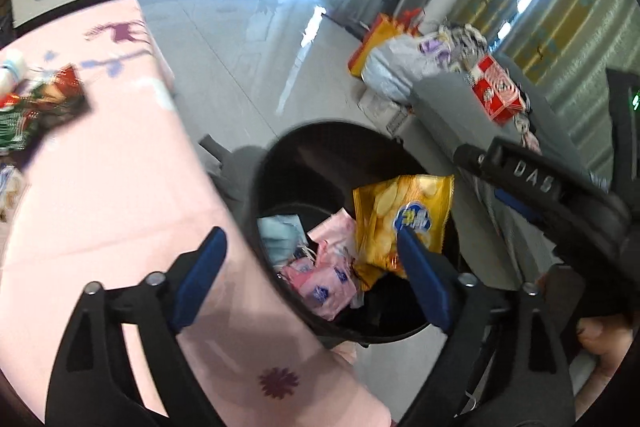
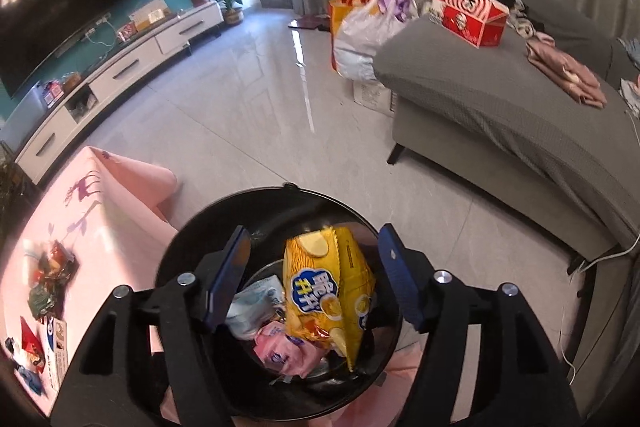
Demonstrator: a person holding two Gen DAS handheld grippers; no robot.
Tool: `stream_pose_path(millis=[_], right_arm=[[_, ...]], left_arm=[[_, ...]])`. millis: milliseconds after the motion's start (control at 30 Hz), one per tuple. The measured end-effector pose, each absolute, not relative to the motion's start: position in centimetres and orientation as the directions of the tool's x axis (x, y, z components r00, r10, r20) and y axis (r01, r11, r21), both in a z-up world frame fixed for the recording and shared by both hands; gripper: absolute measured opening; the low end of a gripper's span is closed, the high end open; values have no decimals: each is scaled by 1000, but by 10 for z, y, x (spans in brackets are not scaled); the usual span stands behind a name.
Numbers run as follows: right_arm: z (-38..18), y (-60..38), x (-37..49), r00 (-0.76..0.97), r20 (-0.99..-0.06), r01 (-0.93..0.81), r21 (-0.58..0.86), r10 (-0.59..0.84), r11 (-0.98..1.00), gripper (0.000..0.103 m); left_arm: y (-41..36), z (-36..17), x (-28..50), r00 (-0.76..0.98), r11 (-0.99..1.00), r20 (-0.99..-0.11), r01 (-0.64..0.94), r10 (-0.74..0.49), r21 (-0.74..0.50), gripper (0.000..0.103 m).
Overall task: Collect trash
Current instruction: 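Open both tools to drop the chip bag and blue cloth into the bin, then move both tools back to the table toward the black and white bags, then grasp the black plastic bag with the left tool while the right grasps the white bag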
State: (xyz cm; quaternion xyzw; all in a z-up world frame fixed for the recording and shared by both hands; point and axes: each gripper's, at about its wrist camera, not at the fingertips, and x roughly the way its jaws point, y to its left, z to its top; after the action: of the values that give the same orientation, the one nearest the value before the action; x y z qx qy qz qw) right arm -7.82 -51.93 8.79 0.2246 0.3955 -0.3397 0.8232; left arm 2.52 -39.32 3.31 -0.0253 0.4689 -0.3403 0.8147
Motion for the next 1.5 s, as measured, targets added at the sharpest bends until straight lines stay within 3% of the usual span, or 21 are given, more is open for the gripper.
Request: stream_pose_path(millis=[300,533,800,967,1167,1400,1500], right_arm=[[114,-482,-65,555,-756,649,133,-347,749,80],[130,-447,-54,631,-714,576,169,-303,800,90],[143,-399,-41,714,-673,455,235,-194,859,91],[142,-365,-26,727,-668,390,215,-156,896,91],[123,-321,-9,723,-683,308,190,-100,932,91],[107,-244,25,658,-745,95,227,110,969,91],[113,-198,45,629,-749,-32,243,209,969,86]], left_arm=[[-290,76,29,481,837,-691,391,-540,-383,100],[-176,102,15,646,920,-660,203,-384,-336,100],[-44,106,-5,731,962,-662,-27,-166,-271,100],[28,84,-5,729,956,-676,-108,-110,-273,100],[82,51,3,705,923,-701,-188,-110,-335,99],[112,47,19,711,871,-680,-204,-181,-446,99],[114,46,31,704,866,-683,-203,-196,-458,96]])
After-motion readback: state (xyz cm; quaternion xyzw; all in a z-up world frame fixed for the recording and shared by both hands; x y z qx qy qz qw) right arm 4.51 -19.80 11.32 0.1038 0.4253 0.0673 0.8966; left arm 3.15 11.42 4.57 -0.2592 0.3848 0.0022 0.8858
